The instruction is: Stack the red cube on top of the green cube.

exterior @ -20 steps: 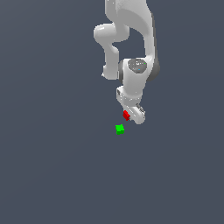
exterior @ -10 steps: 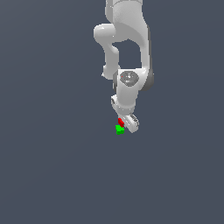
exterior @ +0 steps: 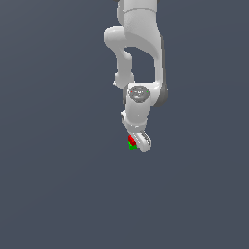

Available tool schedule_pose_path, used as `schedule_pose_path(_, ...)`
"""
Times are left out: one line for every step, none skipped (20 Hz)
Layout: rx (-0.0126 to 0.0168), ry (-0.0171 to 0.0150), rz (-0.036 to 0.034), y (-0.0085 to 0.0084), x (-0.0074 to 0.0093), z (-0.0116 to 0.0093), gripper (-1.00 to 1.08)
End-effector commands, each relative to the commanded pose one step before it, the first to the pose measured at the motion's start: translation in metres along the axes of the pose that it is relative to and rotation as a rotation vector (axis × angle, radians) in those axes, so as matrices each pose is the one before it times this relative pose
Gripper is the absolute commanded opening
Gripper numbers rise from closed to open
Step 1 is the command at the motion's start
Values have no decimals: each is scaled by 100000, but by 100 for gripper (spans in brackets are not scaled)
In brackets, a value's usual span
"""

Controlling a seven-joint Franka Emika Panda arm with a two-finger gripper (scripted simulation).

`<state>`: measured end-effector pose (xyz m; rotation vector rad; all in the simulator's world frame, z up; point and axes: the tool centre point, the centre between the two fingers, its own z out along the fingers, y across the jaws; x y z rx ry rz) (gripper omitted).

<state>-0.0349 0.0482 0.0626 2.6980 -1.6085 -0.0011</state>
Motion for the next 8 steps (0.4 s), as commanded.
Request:
schedule_pose_path(91, 17, -69, -58, 23, 5, 100)
schedule_pose_path(0, 0, 0, 0, 0, 0, 100)
schedule_pose_path(0, 0, 0, 0, 0, 0, 100)
schedule_pose_path(0, 0, 0, 0, 0, 0, 100)
schedule_pose_path(0, 0, 0, 0, 0, 0, 100)
schedule_pose_path(0, 0, 0, 0, 0, 0, 100)
schedule_pose_path(0, 0, 0, 0, 0, 0, 100)
schedule_pose_path(0, 0, 0, 0, 0, 0, 100)
